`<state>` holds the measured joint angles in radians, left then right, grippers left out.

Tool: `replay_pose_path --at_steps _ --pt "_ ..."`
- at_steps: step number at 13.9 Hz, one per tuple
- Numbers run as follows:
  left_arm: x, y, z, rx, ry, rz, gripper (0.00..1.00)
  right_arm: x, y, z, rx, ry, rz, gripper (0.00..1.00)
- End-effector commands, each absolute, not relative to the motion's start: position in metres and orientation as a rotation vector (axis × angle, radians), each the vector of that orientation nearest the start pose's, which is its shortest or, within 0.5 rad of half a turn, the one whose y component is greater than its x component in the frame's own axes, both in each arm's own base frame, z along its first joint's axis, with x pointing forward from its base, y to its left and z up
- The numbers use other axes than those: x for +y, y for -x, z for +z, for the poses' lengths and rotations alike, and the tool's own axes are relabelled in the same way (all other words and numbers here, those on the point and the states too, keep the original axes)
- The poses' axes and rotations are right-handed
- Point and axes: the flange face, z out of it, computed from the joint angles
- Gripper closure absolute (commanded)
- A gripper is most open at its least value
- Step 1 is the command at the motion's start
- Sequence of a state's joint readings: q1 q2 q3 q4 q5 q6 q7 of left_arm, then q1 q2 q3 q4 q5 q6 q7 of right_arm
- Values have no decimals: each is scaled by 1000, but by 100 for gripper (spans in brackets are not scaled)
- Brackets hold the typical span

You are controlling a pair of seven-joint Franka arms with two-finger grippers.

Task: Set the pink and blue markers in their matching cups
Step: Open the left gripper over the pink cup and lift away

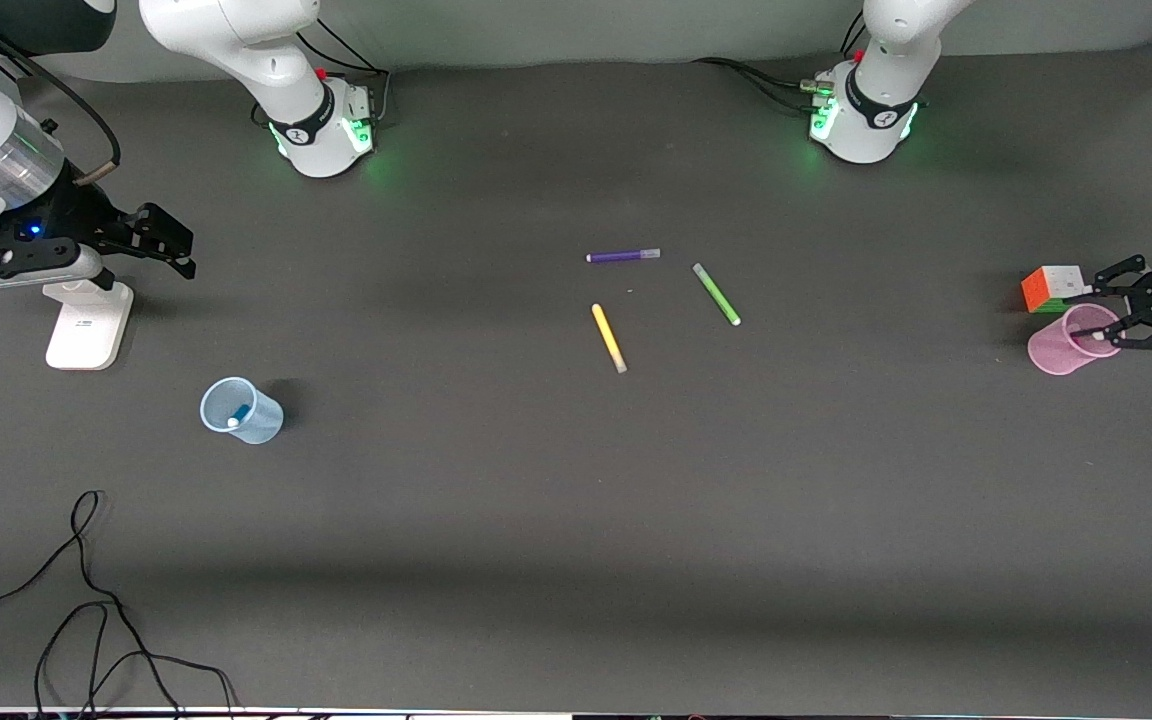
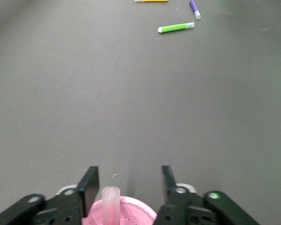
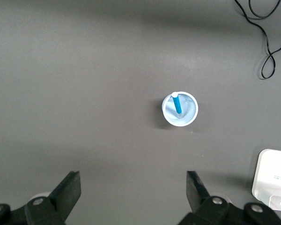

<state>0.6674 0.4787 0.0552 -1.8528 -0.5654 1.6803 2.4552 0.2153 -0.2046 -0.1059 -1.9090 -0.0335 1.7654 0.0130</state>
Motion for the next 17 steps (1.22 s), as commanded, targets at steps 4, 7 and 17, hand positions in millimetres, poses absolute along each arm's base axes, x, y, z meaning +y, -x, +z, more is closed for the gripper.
replay_pose_path --at_steps 4,7,17 --pt "316 -496 311 -1456 -1965 536 0 48 -503 594 -157 3133 -111 0" --pt "268 -521 384 -1347 -2179 328 0 46 -503 594 -150 3133 -114 0" --pt "-42 -574 558 -689 -3038 -139 0 49 -506 598 -154 3141 -122 0"
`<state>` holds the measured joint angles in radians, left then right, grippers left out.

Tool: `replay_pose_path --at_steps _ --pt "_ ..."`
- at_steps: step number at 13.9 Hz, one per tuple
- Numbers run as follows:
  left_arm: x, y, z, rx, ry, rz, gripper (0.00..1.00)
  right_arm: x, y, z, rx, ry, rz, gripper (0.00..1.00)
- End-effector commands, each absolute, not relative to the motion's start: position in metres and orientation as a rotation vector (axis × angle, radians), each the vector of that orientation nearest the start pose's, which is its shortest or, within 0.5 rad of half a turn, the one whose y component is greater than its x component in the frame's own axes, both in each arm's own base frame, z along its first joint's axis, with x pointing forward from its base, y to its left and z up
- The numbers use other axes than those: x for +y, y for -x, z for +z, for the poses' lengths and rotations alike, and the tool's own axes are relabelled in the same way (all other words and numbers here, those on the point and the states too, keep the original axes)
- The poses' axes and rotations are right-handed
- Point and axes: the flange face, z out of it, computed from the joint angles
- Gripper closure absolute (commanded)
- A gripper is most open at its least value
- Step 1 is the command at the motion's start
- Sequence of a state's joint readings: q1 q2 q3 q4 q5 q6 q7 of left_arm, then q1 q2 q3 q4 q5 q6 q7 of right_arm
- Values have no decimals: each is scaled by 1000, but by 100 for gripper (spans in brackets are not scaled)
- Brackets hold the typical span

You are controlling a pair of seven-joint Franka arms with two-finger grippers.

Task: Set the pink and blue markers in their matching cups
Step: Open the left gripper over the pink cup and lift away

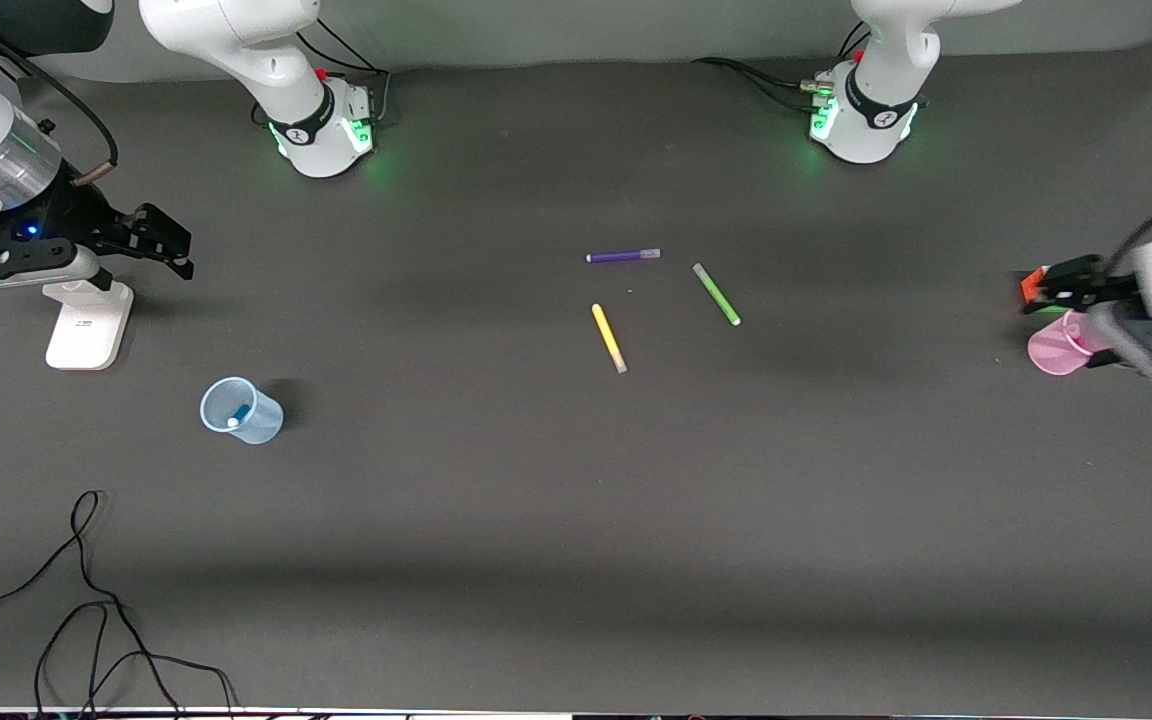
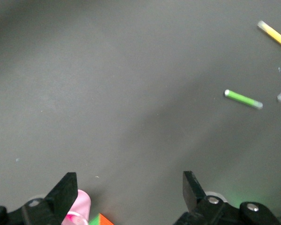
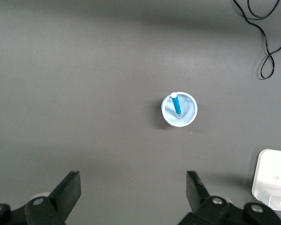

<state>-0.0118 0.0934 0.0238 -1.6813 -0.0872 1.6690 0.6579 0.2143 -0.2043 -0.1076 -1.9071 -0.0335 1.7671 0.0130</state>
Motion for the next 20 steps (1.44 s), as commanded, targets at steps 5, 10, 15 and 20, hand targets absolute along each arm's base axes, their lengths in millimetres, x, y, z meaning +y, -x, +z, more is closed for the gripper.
replay_pose_path --at_steps 5,10,15,20 --pt "-92 -559 586 310 3048 230 0 47 -506 597 -159 3143 -115 0" --pt "-77 -562 584 257 3049 243 0 48 -508 596 -154 3143 -113 0" --pt "-57 -545 606 156 3075 239 0 49 -509 595 -138 3142 -106 0" --pt "-64 -532 598 77 3061 295 0 48 -506 593 -145 3145 -60 0"
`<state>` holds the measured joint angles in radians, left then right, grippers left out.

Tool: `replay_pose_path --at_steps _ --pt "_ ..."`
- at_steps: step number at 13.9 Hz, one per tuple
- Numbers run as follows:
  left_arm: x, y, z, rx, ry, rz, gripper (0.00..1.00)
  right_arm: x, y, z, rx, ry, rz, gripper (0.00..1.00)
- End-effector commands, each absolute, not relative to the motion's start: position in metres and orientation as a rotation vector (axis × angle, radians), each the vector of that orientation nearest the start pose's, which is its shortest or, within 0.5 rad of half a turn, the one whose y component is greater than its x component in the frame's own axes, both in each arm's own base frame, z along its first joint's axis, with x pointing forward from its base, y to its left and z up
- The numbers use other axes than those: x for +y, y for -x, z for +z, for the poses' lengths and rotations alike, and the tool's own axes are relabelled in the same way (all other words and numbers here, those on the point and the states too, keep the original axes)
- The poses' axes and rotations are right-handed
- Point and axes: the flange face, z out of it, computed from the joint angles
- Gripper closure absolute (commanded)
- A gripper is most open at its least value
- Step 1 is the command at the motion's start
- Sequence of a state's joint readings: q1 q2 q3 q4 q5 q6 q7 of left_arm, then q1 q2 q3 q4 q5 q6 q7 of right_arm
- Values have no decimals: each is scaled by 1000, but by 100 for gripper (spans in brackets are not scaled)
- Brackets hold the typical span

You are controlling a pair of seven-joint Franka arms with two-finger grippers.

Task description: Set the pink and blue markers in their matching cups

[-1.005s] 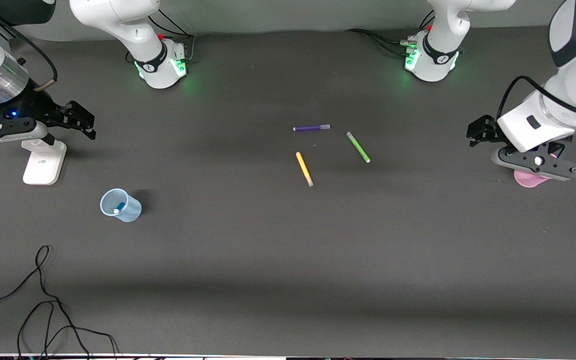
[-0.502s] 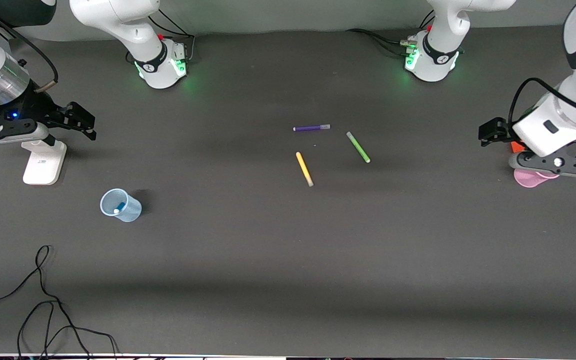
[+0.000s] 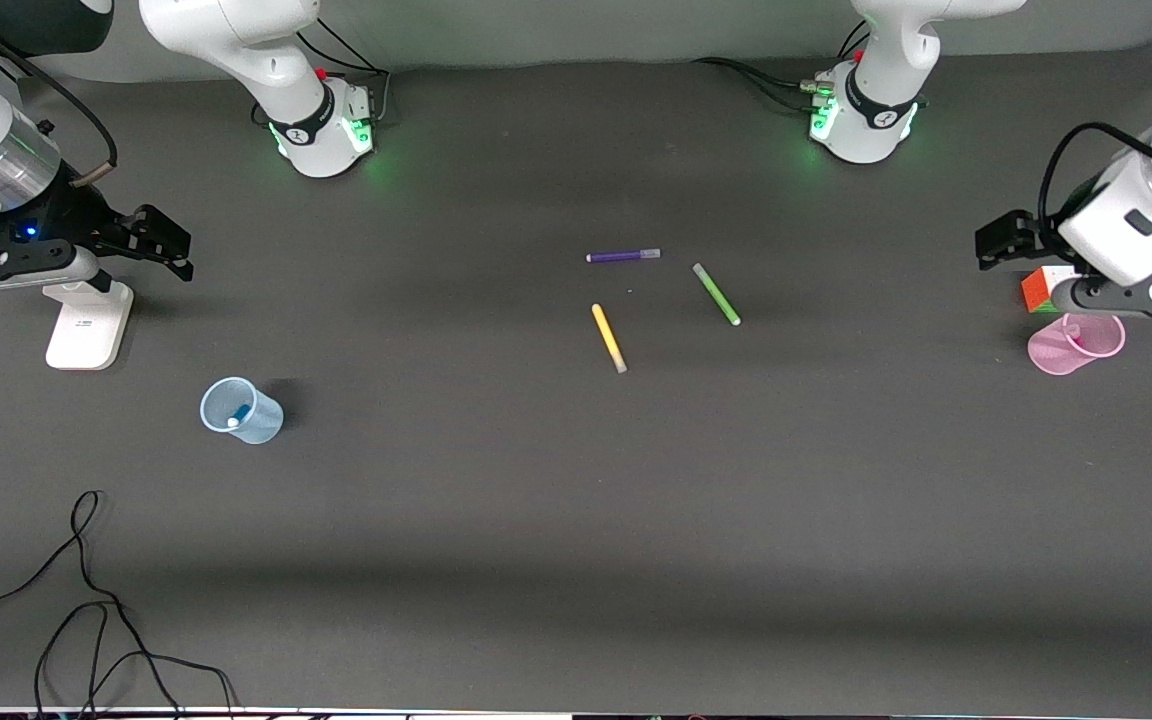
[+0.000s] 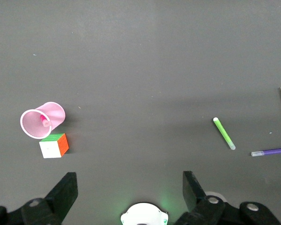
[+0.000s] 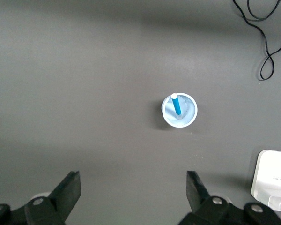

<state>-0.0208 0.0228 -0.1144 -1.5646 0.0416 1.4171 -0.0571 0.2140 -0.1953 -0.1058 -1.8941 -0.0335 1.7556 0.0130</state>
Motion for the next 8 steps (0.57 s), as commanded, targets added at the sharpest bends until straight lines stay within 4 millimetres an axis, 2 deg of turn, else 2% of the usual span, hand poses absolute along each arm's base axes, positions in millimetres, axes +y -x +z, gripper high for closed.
replay_pose_path --at_steps 1,5,8 --pt "-60 -536 591 73 3063 322 0 48 -505 593 -138 3133 -54 0" --pt "-60 -539 592 85 3065 318 0 41 -512 603 -103 3093 9 0" --pt "-66 -537 592 82 3060 326 0 32 -520 588 -81 3097 70 0"
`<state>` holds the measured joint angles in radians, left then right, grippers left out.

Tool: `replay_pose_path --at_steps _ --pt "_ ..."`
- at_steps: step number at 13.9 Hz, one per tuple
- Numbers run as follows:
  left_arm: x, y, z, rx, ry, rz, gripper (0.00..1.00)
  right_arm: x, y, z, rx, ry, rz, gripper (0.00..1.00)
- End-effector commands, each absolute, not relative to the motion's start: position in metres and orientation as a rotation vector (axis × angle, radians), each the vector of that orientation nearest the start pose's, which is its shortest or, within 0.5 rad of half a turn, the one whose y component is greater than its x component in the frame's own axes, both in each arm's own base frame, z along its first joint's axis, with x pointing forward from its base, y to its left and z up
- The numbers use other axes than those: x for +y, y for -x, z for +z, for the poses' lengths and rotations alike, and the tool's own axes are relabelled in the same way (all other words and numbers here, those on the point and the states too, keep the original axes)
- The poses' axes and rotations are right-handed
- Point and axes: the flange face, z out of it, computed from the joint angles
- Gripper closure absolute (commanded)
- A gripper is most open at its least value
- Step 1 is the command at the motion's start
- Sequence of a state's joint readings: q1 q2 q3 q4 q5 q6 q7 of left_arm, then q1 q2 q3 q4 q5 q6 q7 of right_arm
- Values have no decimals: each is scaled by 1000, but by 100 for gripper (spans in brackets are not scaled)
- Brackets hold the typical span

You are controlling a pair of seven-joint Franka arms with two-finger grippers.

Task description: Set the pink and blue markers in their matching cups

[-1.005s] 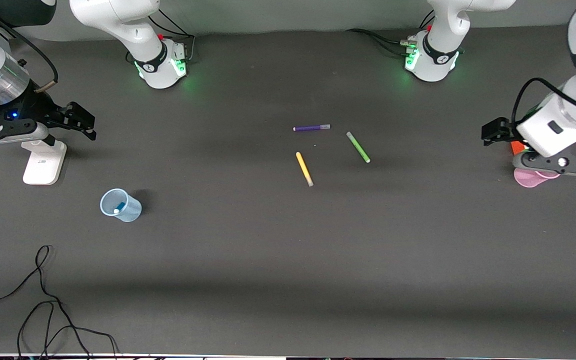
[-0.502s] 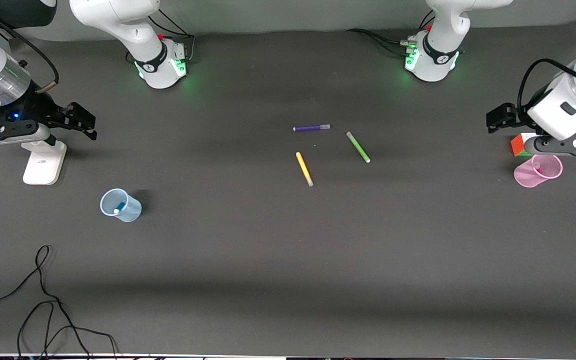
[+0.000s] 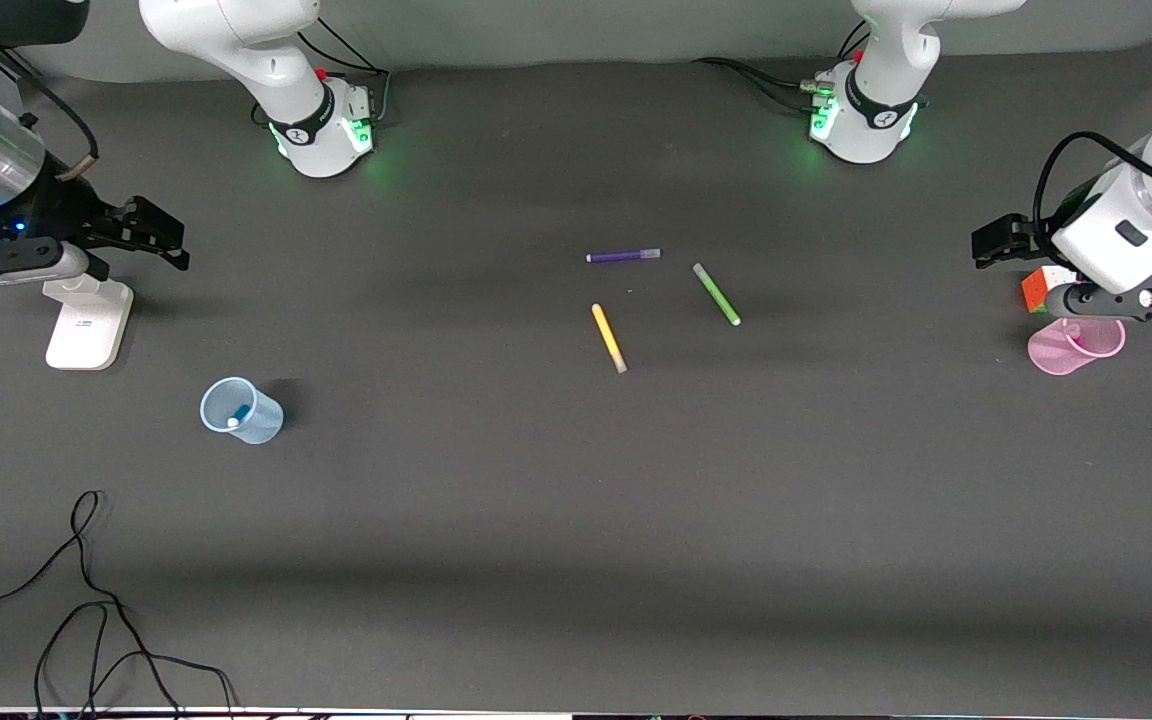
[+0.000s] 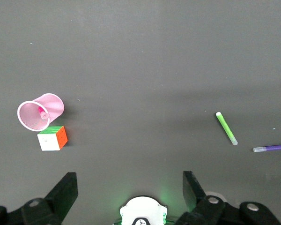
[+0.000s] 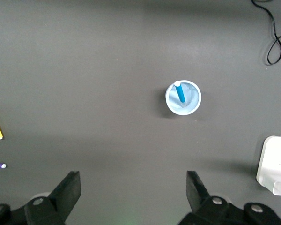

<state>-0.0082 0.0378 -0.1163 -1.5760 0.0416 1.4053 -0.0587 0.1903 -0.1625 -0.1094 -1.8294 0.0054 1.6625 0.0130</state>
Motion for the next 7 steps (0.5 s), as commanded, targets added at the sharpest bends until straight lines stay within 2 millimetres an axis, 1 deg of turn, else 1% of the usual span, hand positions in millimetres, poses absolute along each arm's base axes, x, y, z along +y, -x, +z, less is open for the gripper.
replay_pose_path --at_steps 1,4,6,7 --pt "-66 -537 591 85 3059 331 0 30 -524 583 -73 3100 83 0" --pt "-59 -539 588 89 3058 339 0 32 -528 581 -70 3100 86 0" --pt "-62 -549 581 84 3057 316 0 31 -530 585 -70 3100 60 0" --pt "-65 -550 578 80 3053 302 0 32 -532 584 -72 3101 60 0"
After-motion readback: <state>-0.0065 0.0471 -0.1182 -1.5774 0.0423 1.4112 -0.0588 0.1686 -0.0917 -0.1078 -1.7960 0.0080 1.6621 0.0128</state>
